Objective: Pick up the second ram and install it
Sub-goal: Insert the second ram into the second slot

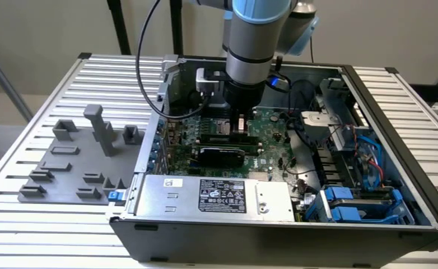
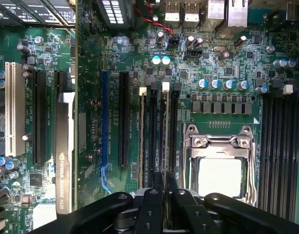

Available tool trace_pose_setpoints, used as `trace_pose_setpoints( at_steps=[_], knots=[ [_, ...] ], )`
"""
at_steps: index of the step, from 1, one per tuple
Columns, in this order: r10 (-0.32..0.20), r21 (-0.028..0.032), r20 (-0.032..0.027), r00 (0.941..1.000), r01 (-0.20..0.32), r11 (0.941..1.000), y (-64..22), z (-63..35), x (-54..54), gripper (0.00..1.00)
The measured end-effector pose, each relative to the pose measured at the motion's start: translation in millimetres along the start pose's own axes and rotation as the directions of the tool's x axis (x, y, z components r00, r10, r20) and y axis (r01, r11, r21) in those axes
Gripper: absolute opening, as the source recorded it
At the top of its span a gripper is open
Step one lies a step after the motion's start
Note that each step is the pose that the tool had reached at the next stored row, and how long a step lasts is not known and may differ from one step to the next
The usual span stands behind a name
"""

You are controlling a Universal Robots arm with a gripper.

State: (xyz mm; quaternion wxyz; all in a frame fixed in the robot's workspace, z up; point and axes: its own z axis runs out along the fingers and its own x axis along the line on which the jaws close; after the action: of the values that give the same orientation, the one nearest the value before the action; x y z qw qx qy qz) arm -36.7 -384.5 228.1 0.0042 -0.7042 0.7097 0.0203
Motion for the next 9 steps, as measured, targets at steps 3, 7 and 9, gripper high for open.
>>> trace_pose_setpoints(
  at_steps=[3, 7, 9],
  knots=[
    [0.000, 0.0001, -0.0001, 1.0000, 0.000, 1.0000, 0.0, 0.5, 0.0, 0.00],
    [0.000, 0.0000, -0.0002, 1.0000, 0.000, 1.0000, 0.0, 1.4, 0.1, 0.00],
    [0.000, 0.0000, -0.0003, 1.0000, 0.000, 1.0000, 0.0, 1.9, 0.1, 0.00]
  ],
)
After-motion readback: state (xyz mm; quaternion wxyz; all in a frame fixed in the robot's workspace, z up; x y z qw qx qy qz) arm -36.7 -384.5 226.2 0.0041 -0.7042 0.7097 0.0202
